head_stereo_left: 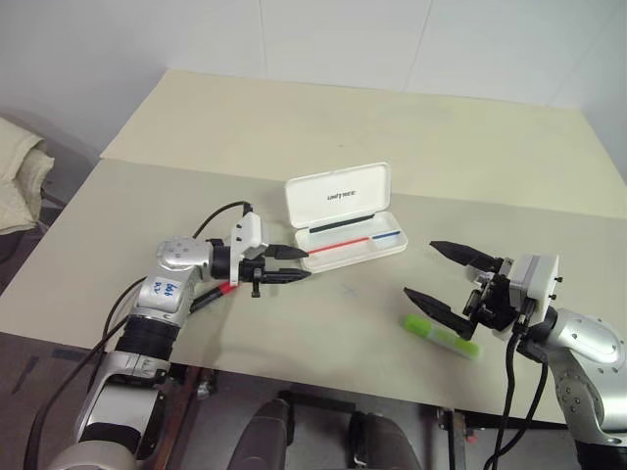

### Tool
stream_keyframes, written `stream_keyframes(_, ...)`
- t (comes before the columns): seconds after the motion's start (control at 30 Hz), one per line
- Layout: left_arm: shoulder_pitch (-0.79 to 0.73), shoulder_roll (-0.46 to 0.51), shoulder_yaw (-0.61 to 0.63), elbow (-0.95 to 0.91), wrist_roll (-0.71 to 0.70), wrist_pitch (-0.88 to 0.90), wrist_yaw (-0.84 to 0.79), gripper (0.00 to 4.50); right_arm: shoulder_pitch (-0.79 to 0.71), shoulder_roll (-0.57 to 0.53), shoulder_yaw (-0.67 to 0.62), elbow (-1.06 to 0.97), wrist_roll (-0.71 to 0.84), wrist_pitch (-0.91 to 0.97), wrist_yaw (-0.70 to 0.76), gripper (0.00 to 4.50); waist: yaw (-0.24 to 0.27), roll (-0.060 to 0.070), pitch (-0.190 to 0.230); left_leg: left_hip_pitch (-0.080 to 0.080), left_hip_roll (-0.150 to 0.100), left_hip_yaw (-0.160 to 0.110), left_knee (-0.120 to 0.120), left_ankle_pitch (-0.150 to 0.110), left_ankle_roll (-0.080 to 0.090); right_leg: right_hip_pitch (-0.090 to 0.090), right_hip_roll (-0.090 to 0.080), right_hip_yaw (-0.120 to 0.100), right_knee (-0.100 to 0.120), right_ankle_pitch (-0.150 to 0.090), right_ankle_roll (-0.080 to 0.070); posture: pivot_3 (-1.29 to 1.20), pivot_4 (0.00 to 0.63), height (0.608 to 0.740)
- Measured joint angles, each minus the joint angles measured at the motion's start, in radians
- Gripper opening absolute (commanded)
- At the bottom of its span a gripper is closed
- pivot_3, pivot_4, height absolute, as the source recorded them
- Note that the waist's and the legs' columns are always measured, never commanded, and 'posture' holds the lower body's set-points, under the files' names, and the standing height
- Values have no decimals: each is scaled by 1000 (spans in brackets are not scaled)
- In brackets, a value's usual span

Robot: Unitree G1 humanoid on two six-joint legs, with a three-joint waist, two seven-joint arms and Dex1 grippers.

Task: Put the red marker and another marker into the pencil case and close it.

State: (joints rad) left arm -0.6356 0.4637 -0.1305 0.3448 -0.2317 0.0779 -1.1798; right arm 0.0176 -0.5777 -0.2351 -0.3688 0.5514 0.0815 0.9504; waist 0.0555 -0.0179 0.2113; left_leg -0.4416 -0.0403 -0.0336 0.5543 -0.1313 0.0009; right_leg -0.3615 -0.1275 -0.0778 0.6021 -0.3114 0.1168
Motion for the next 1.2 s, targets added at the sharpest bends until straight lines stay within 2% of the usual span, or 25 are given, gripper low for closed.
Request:
stream_keyframes(0.67, -121, -64, -125, 134, 185, -64, 73, 1748, -6, 36, 35, -23, -23, -58, -70, 4500, 1, 0, 0, 0, 2, 6, 5, -5, 4, 1, 2, 5, -6, 4, 3, 0, 150, 740)
stream_keyframes(1.07, -183, -60, -208, 87, 242, 114, 30, 1748, -45, 39, 41, -29, -43, -63, -105, 4500, -5, 0, 0, 1, 3, 14, 6, -7, 4, -3, 3, 14, -1, 5, 4, 0, 150, 740)
stream_keyframes(1.2, -213, -46, -241, 46, 275, 201, 25, 559, -51, 39, 41, -31, -44, -63, -111, 4500, -6, 0, 0, 1, 3, 15, 6, -7, 4, -4, 3, 15, 0, 5, 4, 0, 150, 740)
